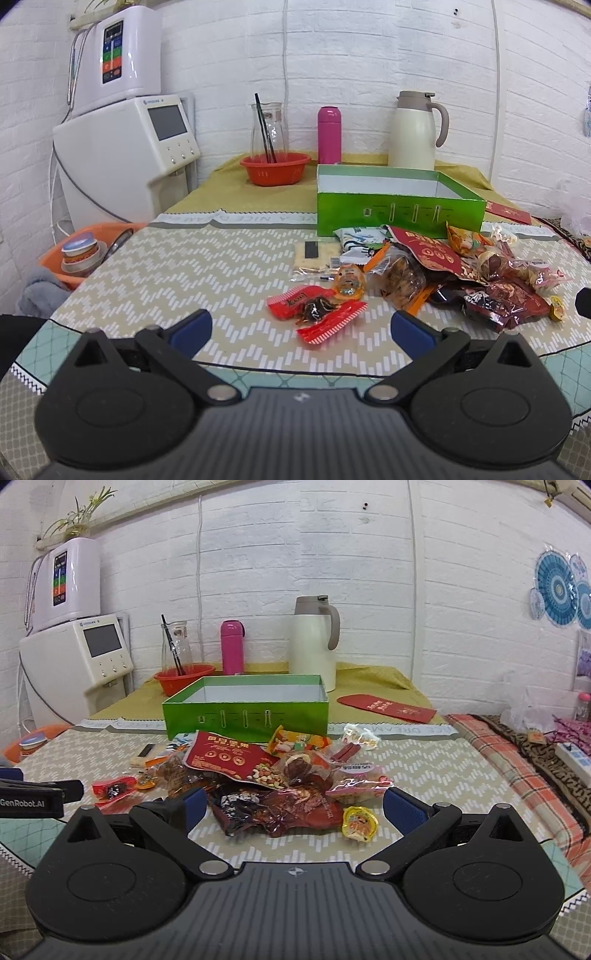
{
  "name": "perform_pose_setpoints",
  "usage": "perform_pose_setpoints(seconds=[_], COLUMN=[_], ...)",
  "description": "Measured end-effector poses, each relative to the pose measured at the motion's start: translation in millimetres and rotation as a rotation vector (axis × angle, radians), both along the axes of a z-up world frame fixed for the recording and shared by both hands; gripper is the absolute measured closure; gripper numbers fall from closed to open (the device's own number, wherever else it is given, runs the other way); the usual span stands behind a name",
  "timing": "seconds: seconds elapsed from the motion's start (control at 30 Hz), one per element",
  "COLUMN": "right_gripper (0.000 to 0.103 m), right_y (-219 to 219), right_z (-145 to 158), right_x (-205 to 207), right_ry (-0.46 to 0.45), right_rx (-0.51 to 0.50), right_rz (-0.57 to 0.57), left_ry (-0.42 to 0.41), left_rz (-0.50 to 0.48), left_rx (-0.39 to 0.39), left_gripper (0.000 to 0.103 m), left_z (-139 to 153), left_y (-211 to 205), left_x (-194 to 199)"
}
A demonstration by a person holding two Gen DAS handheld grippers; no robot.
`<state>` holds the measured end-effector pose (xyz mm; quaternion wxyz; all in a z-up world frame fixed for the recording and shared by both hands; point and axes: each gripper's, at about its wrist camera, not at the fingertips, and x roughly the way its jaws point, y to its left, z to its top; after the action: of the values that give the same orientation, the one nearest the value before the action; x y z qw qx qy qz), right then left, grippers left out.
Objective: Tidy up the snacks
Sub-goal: 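Grasp the red spicy strip packs with the left gripper while the right gripper grasps the yellow jelly cup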
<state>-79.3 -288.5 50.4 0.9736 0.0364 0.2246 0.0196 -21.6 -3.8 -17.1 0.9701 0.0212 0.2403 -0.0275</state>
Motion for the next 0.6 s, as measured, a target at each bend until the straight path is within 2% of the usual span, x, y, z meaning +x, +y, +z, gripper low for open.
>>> perform_pose_setpoints(seconds=[0.2,0.3,0.47,0.53,0.6], right_gripper=[0.000,0.000,0.000,0.000,0.000], right_y=[-8.1,-21.9,-47.0,-52.6,-55.6], right_z=[-8.9,-7.5,-22.8,-33.6,-41.6], right_x=[-1.7,15.1,53.4,63.6,67.8], right_ry=[0.025,0.047,0.132,0.171,0.193], right_rx=[-0.058,-0.074,-0.054,-0.033,-0.007], right_rz=[-0.002,-0.028,-0.077,-0.077,-0.069], left_ry=[0.014,0.024,-0.009,0.006,0.033], left_rz=[-0.050,-0.052,-0.111,-0.128,-0.124], left_rx=[0.043,0.054,0.140,0.126,0.074], left_gripper=[0.000,0.000,0.000,0.000,0.000], left_z=[-15.0,-15.0,-13.2,-15.6,-18.7], left_y=[-0.7,1.6,9.7,16.1,23.6], left_x=[-1.0,12.2,43.0,56.0,67.9])
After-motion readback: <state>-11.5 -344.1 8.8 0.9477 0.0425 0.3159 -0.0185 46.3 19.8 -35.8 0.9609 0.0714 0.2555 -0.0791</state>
